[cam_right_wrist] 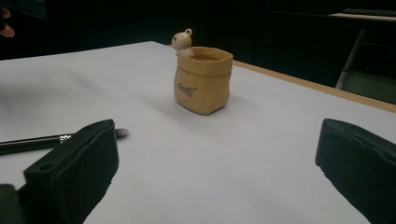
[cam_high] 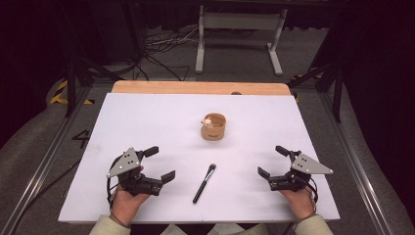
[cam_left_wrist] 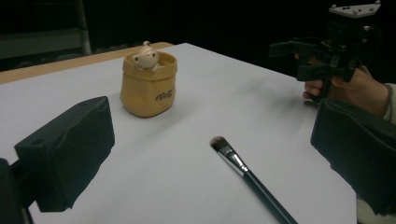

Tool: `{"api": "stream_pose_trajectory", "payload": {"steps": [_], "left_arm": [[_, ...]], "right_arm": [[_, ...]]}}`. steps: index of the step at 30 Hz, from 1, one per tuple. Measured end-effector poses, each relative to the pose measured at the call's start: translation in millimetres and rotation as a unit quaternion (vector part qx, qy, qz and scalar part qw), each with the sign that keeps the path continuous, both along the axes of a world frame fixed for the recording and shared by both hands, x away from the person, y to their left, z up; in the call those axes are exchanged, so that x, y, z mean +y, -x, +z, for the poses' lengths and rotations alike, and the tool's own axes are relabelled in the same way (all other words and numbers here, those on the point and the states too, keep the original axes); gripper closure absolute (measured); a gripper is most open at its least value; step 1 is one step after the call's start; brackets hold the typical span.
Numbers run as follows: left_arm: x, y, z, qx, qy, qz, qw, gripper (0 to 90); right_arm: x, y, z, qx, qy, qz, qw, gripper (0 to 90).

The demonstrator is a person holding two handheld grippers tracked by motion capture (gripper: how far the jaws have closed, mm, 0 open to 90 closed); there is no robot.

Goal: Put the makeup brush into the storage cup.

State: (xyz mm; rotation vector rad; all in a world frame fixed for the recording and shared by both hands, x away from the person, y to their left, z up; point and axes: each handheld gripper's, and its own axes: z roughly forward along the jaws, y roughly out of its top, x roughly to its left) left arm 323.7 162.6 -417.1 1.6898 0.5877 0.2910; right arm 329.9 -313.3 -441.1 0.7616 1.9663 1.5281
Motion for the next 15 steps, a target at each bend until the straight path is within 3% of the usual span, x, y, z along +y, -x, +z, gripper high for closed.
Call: {"api": "stream_pose_trajectory", "payload": {"steps": [6, 15], "left_arm": [[-16.7, -3.0, 3.4, -0.007, -0.01, -0.018, 0.9998, 0.3], [-35.8, -5.6, 7.1, -0.008, -0.005, -0.046, 0.9989, 0.1]], "right_arm": [[-1.1, 2.5, 0.3, -0.006, -0.001, 0.005, 1.0, 0.0], [-3.8, 5.4, 0.7, -0.008, -0.004, 0.003, 1.0, 0.0]]}}
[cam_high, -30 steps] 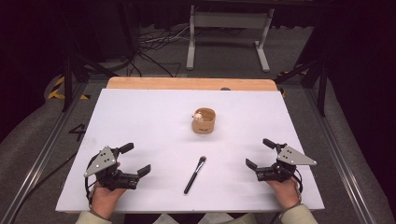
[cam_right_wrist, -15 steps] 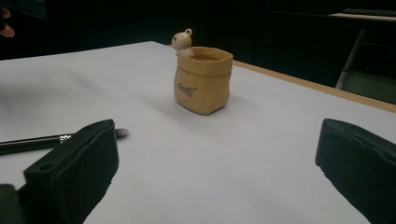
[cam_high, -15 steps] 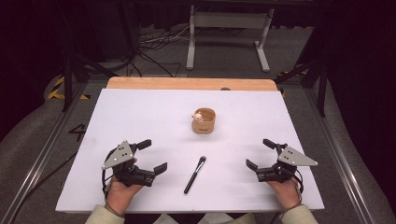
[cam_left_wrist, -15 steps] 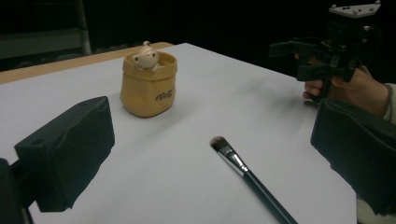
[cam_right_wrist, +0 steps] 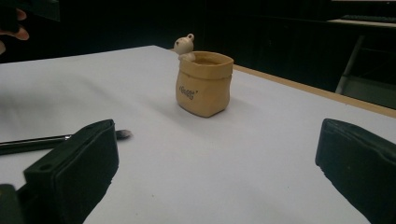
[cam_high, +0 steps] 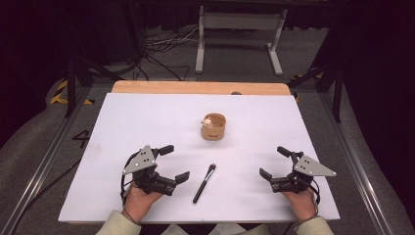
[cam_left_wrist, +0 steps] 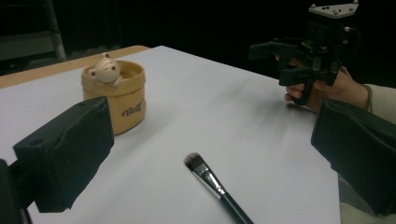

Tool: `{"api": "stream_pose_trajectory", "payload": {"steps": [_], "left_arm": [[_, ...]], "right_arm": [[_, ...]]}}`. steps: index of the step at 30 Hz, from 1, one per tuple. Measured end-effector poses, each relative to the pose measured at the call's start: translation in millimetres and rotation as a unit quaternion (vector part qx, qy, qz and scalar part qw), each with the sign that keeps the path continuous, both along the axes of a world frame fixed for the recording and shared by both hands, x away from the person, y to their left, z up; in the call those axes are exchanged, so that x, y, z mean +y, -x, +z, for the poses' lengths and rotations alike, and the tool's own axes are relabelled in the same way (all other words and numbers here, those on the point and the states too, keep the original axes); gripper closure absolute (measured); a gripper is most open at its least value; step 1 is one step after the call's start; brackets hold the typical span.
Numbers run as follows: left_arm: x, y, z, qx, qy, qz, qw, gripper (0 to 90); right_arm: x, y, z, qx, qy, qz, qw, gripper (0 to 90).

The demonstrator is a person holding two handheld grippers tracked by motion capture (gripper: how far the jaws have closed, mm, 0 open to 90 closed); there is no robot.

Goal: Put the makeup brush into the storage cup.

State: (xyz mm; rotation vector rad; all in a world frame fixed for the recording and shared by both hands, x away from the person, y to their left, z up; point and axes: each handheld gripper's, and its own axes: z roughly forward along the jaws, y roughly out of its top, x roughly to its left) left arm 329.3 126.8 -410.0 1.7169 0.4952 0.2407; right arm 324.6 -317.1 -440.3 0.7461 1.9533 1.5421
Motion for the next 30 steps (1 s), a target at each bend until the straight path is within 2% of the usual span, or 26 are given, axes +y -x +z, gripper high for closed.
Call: {"api": "stream_pose_trajectory", "payload": {"steps": [5, 8, 10, 20, 22, 23, 25, 26, 27, 28, 29, 30], "left_arm": [[-11.5, 0.7, 3.5, -0.006, -0.009, -0.015, 0.9998, 0.0], [-17.8, -0.3, 5.7, -0.004, -0.003, -0.023, 0.9997, 0.0], [-22.3, 0.3, 5.9, -0.006, 0.002, -0.013, 0.9999, 0.0], [-36.1, -1.0, 9.1, 0.011, -0.019, -0.018, 0.9996, 0.1], [-41.7, -0.8, 10.6, 0.011, -0.038, -0.014, 0.9991, 0.2], [-41.7, -0.8, 10.6, 0.011, -0.038, -0.014, 0.9991, 0.3], [-45.2, 0.7, 12.2, 0.015, -0.054, -0.005, 0.9984, 0.3], [-48.3, 1.2, 14.3, 0.015, -0.081, 0.008, 0.9966, 0.3], [-50.9, 1.5, 15.8, 0.017, -0.095, 0.015, 0.9952, 0.3], [-52.6, 1.6, 17.3, 0.024, -0.103, 0.016, 0.9943, 0.3], [-55.9, 1.0, 20.2, 0.041, -0.117, 0.017, 0.9921, 0.2], [-57.0, 0.1, 21.4, 0.046, -0.123, 0.016, 0.9912, 0.2]], "right_arm": [[-1.4, 0.4, 0.6, -0.005, -0.003, -0.001, 1.0, 0.0], [-1.1, 0.1, 0.1, -0.004, -0.003, 0.001, 1.0, 0.0], [-0.7, 0.2, 0.4, -0.004, -0.005, 0.003, 1.0, 0.0], [0.7, -0.6, 0.8, -0.008, -0.01, 0.008, 0.9999, 0.0], [0.6, -0.6, 0.8, -0.008, -0.01, 0.009, 0.9999, 0.0], [0.6, -0.6, 0.8, -0.008, -0.01, 0.009, 0.9999, 0.0], [0.5, -0.6, 0.8, -0.007, -0.01, 0.009, 0.9999, 0.0], [0.5, -0.5, 0.8, -0.007, -0.01, 0.008, 0.9999, 0.0], [0.5, -0.3, 0.8, -0.007, -0.007, 0.008, 0.9999, 0.0], [0.4, -0.3, 0.7, -0.007, -0.007, 0.008, 0.9999, 0.0], [0.4, -0.6, 0.3, -0.005, -0.007, 0.007, 0.9999, 0.0], [0.4, -0.6, 0.2, -0.005, -0.007, 0.008, 0.9999, 0.0]]}}
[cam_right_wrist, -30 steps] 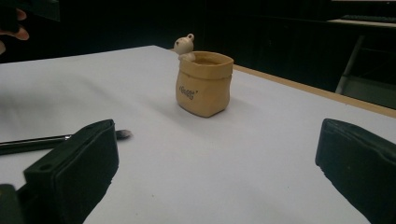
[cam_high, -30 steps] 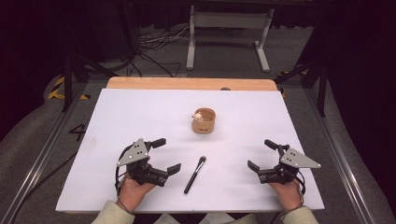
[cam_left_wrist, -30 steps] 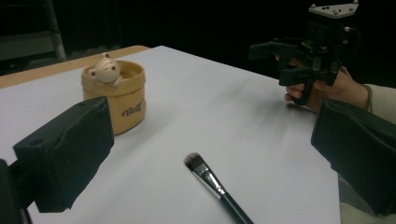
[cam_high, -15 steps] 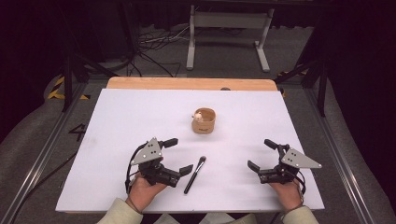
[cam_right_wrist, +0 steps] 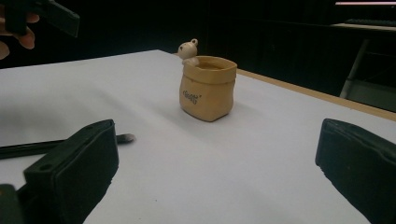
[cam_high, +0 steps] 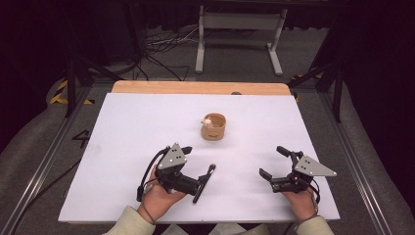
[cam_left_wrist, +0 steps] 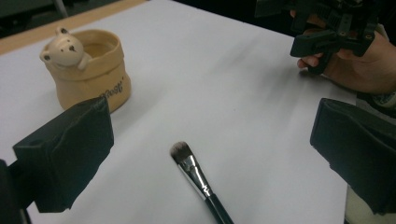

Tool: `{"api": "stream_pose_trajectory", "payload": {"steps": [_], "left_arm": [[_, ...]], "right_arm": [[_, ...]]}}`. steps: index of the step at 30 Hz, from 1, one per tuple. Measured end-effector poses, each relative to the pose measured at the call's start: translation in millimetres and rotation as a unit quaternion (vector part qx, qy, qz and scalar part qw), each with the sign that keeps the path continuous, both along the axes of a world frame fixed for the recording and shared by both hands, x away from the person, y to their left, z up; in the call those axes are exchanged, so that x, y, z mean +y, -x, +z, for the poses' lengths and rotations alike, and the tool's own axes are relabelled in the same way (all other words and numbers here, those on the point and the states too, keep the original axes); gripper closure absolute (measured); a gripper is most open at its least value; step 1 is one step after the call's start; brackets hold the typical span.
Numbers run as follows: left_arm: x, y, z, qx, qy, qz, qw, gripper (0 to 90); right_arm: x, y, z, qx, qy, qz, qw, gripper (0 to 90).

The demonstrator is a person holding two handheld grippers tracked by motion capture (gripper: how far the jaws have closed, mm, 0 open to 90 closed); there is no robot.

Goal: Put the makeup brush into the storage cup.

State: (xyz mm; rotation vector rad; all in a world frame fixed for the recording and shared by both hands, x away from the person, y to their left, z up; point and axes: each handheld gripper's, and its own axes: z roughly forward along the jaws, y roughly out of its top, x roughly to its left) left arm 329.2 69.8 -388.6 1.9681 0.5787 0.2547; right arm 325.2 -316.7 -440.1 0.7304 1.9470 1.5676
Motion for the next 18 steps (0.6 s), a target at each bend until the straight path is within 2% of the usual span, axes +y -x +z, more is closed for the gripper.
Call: {"api": "stream_pose_trajectory", "payload": {"steps": [2, 3, 10, 11, 13, 15, 18], "left_arm": [[-1.3, -0.1, 1.0, 0.006, -0.008, 0.005, 0.9999, 0.4], [-3.8, -0.3, 2.5, 0.014, -0.028, 0.013, 0.9994, 0.4], [-9.5, -3.0, 9.4, 0.051, -0.056, 0.011, 0.9971, 0.4], [-10.0, -3.2, 10.7, 0.051, -0.063, 0.008, 0.9967, 1.1], [-12.3, -2.3, 13.6, 0.051, -0.085, 0.019, 0.9949, 2.5], [-12.4, -2.5, 15.0, 0.052, -0.09, 0.019, 0.9944, 2.8], [-12.8, -3.9, 20.3, 0.068, -0.103, 0.02, 0.9921, 3.8]], "right_arm": [[0.1, 0.1, 0.0, 0.0, 0.0, 0.0, 1.0, 0.0], [0.0, 0.1, 0.1, -0.001, 0.001, 0.0, 1.0, 0.0], [1.5, -0.6, -1.0, 0.007, 0.004, 0.005, 1.0, 0.0], [1.5, -0.6, -0.9, 0.007, 0.004, 0.005, 1.0, 0.0], [1.4, -0.8, -1.0, 0.008, 0.005, 0.005, 0.9999, 0.0], [1.4, -1.0, -1.3, 0.011, 0.004, 0.007, 0.9999, 0.0], [2.0, -1.0, -1.2, 0.013, 0.005, 0.009, 0.9999, 0.0]]}}
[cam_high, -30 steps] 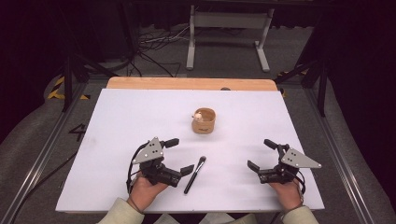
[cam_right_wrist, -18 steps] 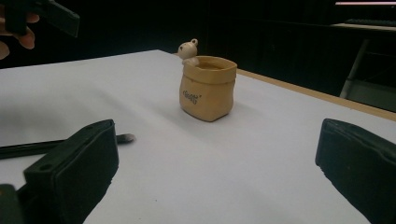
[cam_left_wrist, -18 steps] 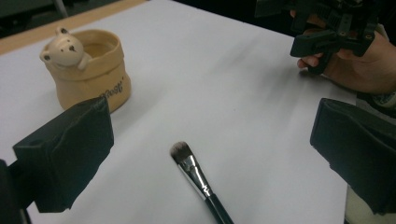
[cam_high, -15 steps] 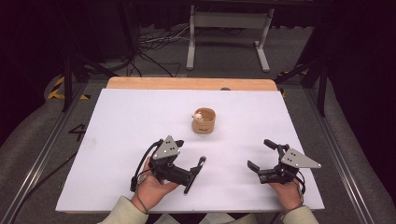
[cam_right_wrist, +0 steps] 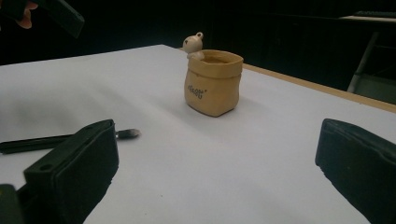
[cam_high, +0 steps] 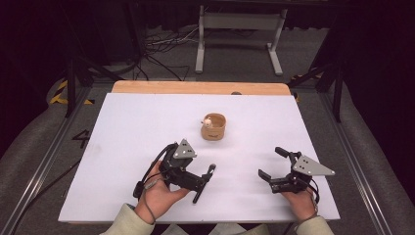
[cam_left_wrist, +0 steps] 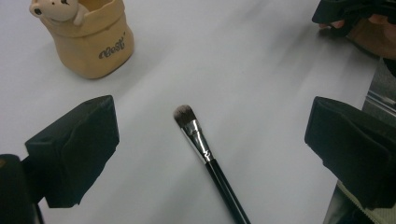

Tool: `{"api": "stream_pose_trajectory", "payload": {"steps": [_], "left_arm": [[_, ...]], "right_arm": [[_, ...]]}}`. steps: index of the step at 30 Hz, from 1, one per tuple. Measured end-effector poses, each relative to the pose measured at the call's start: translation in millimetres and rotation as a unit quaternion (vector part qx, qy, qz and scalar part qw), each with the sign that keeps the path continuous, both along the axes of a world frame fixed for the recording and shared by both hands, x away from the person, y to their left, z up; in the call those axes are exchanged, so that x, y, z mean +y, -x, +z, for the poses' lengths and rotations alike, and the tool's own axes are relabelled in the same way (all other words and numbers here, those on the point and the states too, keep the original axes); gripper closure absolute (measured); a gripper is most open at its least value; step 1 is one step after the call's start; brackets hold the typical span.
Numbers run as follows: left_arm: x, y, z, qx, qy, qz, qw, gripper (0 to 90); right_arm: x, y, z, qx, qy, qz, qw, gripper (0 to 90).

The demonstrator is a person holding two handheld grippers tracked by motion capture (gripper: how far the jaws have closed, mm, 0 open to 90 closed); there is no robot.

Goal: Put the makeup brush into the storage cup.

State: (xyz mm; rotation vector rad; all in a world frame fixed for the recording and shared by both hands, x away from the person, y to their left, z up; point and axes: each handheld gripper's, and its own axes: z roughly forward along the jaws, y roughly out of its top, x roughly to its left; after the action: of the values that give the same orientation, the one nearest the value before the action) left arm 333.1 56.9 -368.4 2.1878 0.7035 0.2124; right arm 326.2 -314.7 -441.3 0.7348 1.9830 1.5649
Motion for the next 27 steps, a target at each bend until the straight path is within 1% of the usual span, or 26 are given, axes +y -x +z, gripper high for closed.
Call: {"api": "stream_pose_trajectory", "payload": {"steps": [2, 3, 4, 5, 7, 9, 12, 14, 15, 16, 19, 22, 23, 24, 25, 26, 27], "left_arm": [[-1.1, -1.6, 2.0, 0.012, -0.01, 0.001, 0.9999, 4.5], [-1.1, -1.6, 2.0, 0.012, -0.01, 0.001, 0.9999, 4.6], [-2.1, -2.5, 2.6, 0.021, -0.017, 0.001, 0.9996, 4.7], [-4.6, -4.2, 3.3, 0.033, -0.031, 0.002, 0.999, 4.9], [-7.2, -4.5, 3.8, 0.043, -0.046, 0.003, 0.998, 4.9], [-9.2, -3.8, 3.8, 0.047, -0.054, 0.0, 0.9974, 5.2], [-11.0, -3.7, 3.0, 0.052, -0.057, -0.004, 0.997, 6.3], [-13.7, -5.3, 1.6, 0.064, -0.068, -0.016, 0.9955, 7.6], [-14.9, -5.4, 1.1, 0.068, -0.072, -0.017, 0.995, 9.2], [-16.1, -6.3, 1.2, 0.071, -0.081, -0.019, 0.994, 9.6], [-18.9, -7.6, 2.3, 0.083, -0.096, -0.019, 0.9917, 9.9], [-19.5, -8.1, 3.1, 0.085, -0.098, -0.021, 0.9913, 10.5], [-19.8, -8.8, 3.9, 0.086, -0.104, -0.024, 0.9906, 10.9], [-19.8, -9.0, 3.9, 0.094, -0.106, -0.025, 0.9896, 12.1], [-19.8, -9.0, 3.9, 0.094, -0.106, -0.025, 0.9896, 14.2], [-20.0, -10.1, 4.4, 0.098, -0.116, -0.027, 0.988, 14.5], [-19.8, -10.6, 4.7, 0.1, -0.116, -0.029, 0.9878, 14.4]], "right_arm": [[0.7, 0.0, 0.0, 0.0, 0.003, 0.001, 1.0, 0.0], [0.8, 0.0, 0.0, 0.001, 0.004, 0.002, 1.0, 0.0], [0.9, -0.2, 0.0, 0.001, 0.004, 0.002, 1.0, 0.0], [0.9, -0.2, 0.1, 0.002, 0.005, 0.002, 1.0, 0.0], [0.8, -0.4, 0.0, 0.004, 0.005, 0.002, 1.0, 0.0], [0.6, -0.6, -0.3, 0.004, 0.004, 0.002, 1.0, 0.0], [0.5, -0.7, -0.3, 0.004, 0.004, 0.003, 1.0, 0.0], [0.8, -0.6, -0.4, 0.005, 0.005, 0.005, 1.0, 0.0], [0.8, -0.4, -0.2, 0.005, 0.005, 0.004, 1.0, 0.0], [0.7, -0.4, -0.1, 0.004, 0.005, 0.004, 1.0, 0.0], [0.9, -0.1, 0.3, 0.002, 0.006, 0.002, 1.0, 0.0], [1.2, 0.2, 0.6, 0.001, 0.006, 0.004, 1.0, 0.0], [1.2, 0.2, 0.5, 0.002, 0.006, 0.004, 1.0, 0.0], [1.1, 0.2, 0.4, 0.002, 0.006, 0.003, 1.0, 0.0], [1.1, 0.2, 0.4, 0.002, 0.006, 0.003, 1.0, 0.0], [0.7, 0.0, 0.3, 0.003, 0.006, 0.004, 1.0, 0.0], [0.6, -0.1, 0.3, 0.003, 0.006, 0.004, 1.0, 0.0]]}}
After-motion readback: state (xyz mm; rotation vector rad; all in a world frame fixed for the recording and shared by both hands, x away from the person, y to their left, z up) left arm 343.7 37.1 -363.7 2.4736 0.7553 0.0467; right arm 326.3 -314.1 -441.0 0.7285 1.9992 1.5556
